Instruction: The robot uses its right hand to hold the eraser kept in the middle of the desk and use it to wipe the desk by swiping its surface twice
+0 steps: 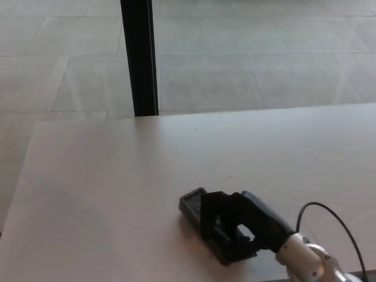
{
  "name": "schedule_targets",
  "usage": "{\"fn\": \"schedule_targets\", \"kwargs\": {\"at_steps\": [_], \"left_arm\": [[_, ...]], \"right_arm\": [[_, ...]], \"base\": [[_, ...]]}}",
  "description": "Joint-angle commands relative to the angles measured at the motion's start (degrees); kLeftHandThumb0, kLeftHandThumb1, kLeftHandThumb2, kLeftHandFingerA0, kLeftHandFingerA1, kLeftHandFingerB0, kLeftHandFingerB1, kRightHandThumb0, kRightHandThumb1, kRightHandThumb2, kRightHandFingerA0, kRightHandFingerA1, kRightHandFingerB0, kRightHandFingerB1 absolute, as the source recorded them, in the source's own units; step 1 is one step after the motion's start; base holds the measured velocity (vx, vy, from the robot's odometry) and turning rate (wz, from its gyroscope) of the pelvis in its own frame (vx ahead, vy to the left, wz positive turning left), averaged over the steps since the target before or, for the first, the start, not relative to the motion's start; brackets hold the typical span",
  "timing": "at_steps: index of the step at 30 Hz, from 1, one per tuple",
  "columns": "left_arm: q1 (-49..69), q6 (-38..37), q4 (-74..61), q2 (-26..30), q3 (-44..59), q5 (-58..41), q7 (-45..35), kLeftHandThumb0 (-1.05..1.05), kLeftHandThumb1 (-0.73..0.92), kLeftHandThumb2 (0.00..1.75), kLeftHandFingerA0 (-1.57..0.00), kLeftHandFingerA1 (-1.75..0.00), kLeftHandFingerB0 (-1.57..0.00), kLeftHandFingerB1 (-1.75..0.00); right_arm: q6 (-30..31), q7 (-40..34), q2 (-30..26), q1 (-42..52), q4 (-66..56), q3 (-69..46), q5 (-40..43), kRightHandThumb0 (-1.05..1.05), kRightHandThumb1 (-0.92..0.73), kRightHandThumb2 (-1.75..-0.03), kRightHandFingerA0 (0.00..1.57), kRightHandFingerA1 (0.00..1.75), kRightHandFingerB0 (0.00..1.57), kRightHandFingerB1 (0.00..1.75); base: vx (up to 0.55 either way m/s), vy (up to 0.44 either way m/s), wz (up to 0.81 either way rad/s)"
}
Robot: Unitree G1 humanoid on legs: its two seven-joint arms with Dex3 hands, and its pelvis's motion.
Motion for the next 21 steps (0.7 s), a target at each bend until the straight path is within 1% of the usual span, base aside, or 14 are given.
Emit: {"fn": "schedule_targets", "kwargs": {"at_steps": [1,2,4,5,8,10,11,12,13,15,16,17,18,21], "left_arm": [[0.2,-1.2,-0.1,0.9,0.0,-0.3,0.5,-0.64,0.89,0.66,-0.77,-0.59,-0.63,-0.53],[0.1,-1.1,-0.1,0.8,0.1,-0.4,0.6,-0.64,0.9,0.66,-0.77,-0.6,-0.63,-0.53],[0.2,-0.8,-0.2,0.8,0.4,-0.8,-0.1,-0.64,0.89,0.66,-0.74,-0.6,-0.61,-0.53],[0.2,-0.7,0.0,0.7,0.8,-1.2,-0.2,-0.64,0.89,0.66,-0.74,-0.61,-0.62,-0.53],[0.2,-0.6,0.0,0.5,1.2,-1.3,-0.1,-0.64,0.89,0.67,-0.74,-0.61,-0.63,-0.54],[0.5,-1.4,-0.2,0.5,0.7,-0.6,-0.2,-0.64,0.9,0.66,-0.74,-0.61,-0.62,-0.53],[0.6,-1.5,-0.2,0.4,0.7,-0.7,0.0,-0.63,0.89,0.66,-0.76,-0.61,-0.65,-0.54],[0.7,-1.7,-0.2,0.3,0.8,-0.7,0.2,-0.63,0.89,0.66,-0.76,-0.61,-0.65,-0.54],[0.8,-1.7,-0.2,0.2,0.7,-0.6,0.1,-0.64,0.89,0.66,-0.76,-0.62,-0.64,-0.54],[0.8,-1.5,-0.2,0.2,1.0,-0.8,0.4,-0.64,0.89,0.66,-0.76,-0.61,-0.64,-0.54],[0.9,-1.1,-0.2,0.3,1.4,-1.3,-0.2,-0.65,0.89,0.67,-0.74,-0.6,-0.6,-0.53],[1.0,-1.1,-0.2,0.3,1.5,-1.4,-0.5,-0.65,0.9,0.67,-0.73,-0.6,-0.6,-0.53],[1.1,-1.1,-0.2,0.4,1.4,-1.2,-0.4,-0.65,0.89,0.67,-0.75,-0.6,-0.62,-0.53],[1.1,-1.4,-0.1,0.3,1.1,-0.7,0.5,-0.66,0.88,0.66,-0.78,-0.63,-0.65,-0.54]], "right_arm": [[2.8,0.9,-5.1,0.3,3.2,-4.0,-0.6,-0.26,-0.53,-1.25,0.85,1.75,0.67,1.71],[2.7,0.4,-6.0,-0.2,4.1,-4.3,-1.4,-0.27,-0.53,-1.26,0.86,1.75,0.66,1.71],[3.3,0.0,-7.0,-0.4,5.4,-5.8,-1.2,-0.27,-0.47,-1.34,0.91,1.75,0.69,1.74],[3.9,0.1,-8.4,-0.5,6.2,-6.5,-1.3,-0.29,-0.47,-1.35,0.91,1.75,0.69,1.72],[3.6,-0.5,-9.2,-0.5,7.7,-7.6,-1.6,-0.29,-0.46,-1.37,0.93,1.75,0.72,1.7],[4.6,-0.2,-10.2,0.0,9.4,-9.9,0.0,-0.27,-0.44,-1.34,0.91,1.75,0.74,1.68],[4.8,-0.3,-10.3,0.1,9.9,-10.7,0.3,-0.26,-0.45,-1.3,0.93,1.75,0.76,1.66],[5.0,-0.5,-10.6,0.4,10.5,-11.8,0.8,-0.26,-0.45,-1.3,0.93,1.75,0.76,1.66],[4.8,-1.6,-11.3,0.6,10.8,-11.9,-0.5,-0.26,-0.48,-1.26,0.92,1.75,0.74,1.65],[4.1,-1.8,-11.9,0.9,11.9,-13.3,0.4,-0.25,-0.51,-1.23,0.88,1.75,0.73,1.63],[5.0,-1.6,-12.1,1.1,12.1,-14.2,0.9,-0.27,-0.54,-1.18,0.88,1.75,0.73,1.62],[4.6,-2.0,-12.3,1.2,12.7,-14.9,1.0,-0.26,-0.54,-1.17,0.87,1.75,0.72,1.61],[4.3,-2.1,-12.5,1.2,13.2,-15.4,1.0,-0.26,-0.51,-1.22,0.85,1.75,0.71,1.63],[3.9,-2.2,-14.0,2.0,14.7,-17.6,2.1,-0.28,-0.46,-1.26,0.84,1.75,0.73,1.62]], "base": [[0.0,0.0,0.0],[0.0,0.0,0.0],[0.0,0.0,0.0],[0.0,0.0,0.0],[0.0,0.0,0.0],[0.0,0.0,0.0],[0.0,0.0,0.0],[0.0,0.0,0.0],[0.0,0.0,0.0],[0.0,0.0,0.0],[0.0,0.0,0.0],[0.0,0.0,0.0],[0.0,0.0,0.0],[0.0,0.0,0.0]]}}
